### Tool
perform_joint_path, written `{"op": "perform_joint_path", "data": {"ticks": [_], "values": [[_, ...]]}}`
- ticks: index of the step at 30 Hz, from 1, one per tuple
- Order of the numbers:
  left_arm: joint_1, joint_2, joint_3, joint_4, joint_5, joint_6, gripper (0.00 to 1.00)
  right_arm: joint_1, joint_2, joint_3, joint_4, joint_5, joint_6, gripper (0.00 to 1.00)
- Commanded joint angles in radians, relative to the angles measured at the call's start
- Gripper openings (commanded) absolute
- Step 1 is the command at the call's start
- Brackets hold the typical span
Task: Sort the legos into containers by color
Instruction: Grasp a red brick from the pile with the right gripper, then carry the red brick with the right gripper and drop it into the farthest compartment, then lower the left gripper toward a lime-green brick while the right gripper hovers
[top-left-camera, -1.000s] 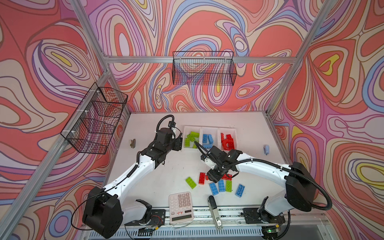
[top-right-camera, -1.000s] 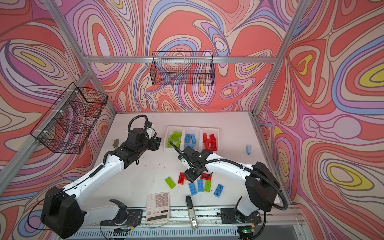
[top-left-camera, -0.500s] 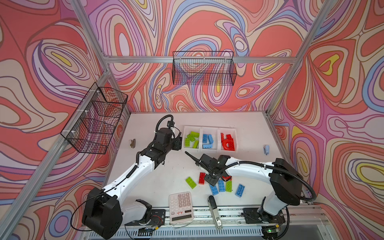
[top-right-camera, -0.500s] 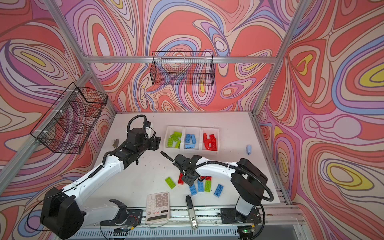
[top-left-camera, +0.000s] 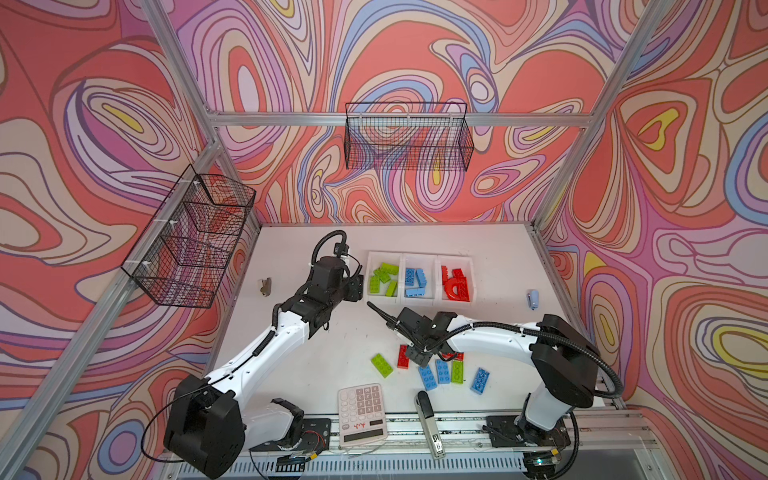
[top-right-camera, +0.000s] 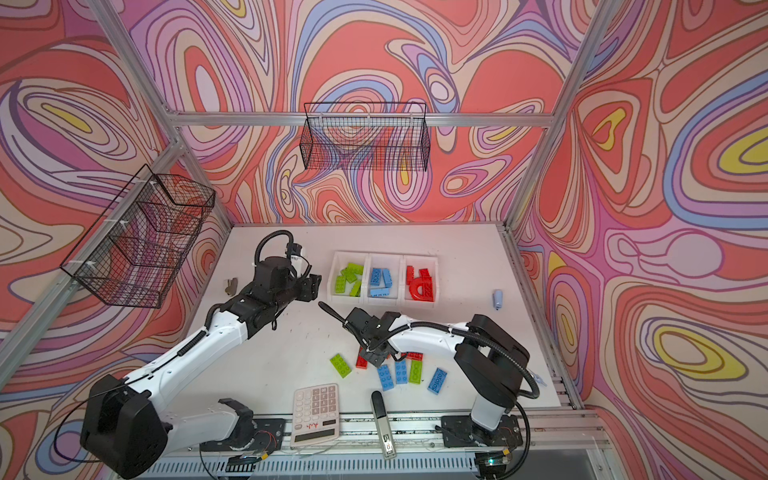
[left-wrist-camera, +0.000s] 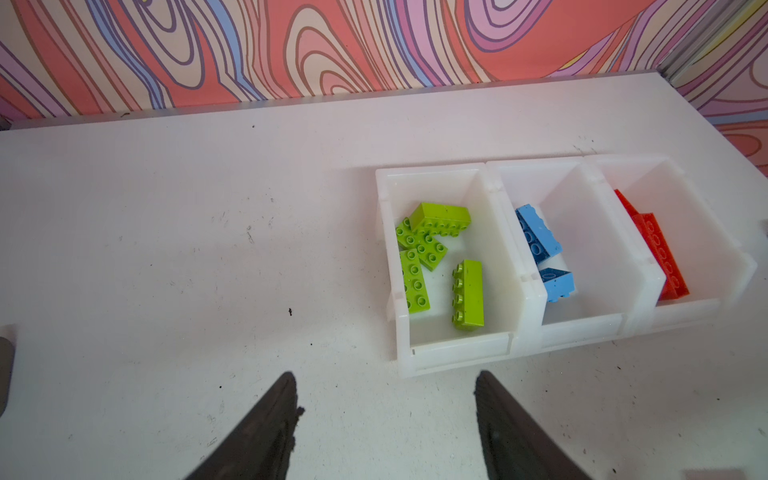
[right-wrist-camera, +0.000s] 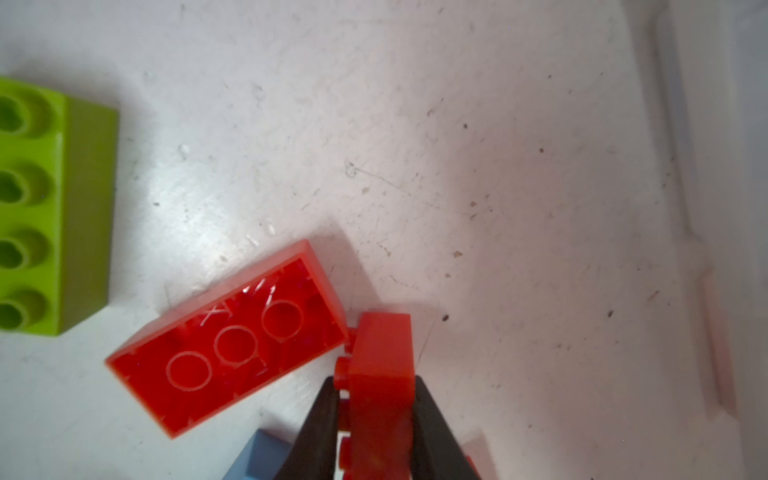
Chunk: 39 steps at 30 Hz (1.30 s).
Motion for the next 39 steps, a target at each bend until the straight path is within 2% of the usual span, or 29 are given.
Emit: {"op": "perform_joint_path", "data": {"ticks": [1,7,10,14,20,25,29,30,32,33,35,39], "values": [[0.006,-0.014,-0.005,-0.017,0.002,-0.012,0.69,-0.022,-0.050,0.002,0.010,-0.048,0.029,0.21],[0.005,-0.043,0.028,-0.101,-0.017,0.043,0.68,-0.122,-0.163,0.013,-0.006,-0.087,0.093,0.15],[0.006,-0.077,0.030,-0.149,-0.013,0.024,0.67,-0.234,-0.268,-0.006,0.027,-0.139,0.131,0.15],[0.003,-0.117,-0.003,-0.157,0.005,-0.068,0.67,-0.406,-0.361,-0.012,0.084,-0.174,0.179,0.17],[-0.044,-0.134,-0.036,-0.180,-0.017,-0.140,0.66,-0.607,-0.308,0.010,0.188,-0.233,0.268,0.19],[-0.107,-0.134,0.021,-0.339,-0.078,-0.215,0.61,-0.689,-0.178,0.075,0.253,-0.258,0.326,0.19],[-0.169,-0.150,0.009,-0.421,-0.094,-0.342,0.63,-0.720,-0.079,0.136,0.270,-0.287,0.321,0.26],[-0.187,-0.153,0.000,-0.434,-0.101,-0.375,0.63,-0.723,-0.063,0.149,0.278,-0.301,0.319,0.30],[-0.225,-0.153,-0.022,-0.451,-0.108,-0.452,0.63,-0.729,-0.038,0.178,0.288,-0.319,0.319,0.47],[-0.241,-0.149,-0.030,-0.456,-0.107,-0.488,0.63,-0.730,-0.032,0.185,0.293,-0.321,0.319,0.51],[-0.271,-0.133,-0.038,-0.477,-0.098,-0.573,0.63,-0.738,-0.028,0.197,0.300,-0.321,0.318,0.55],[-0.330,-0.094,-0.040,-0.494,-0.091,-0.690,0.65,-0.763,-0.048,0.180,0.320,-0.322,0.339,0.56]]}}
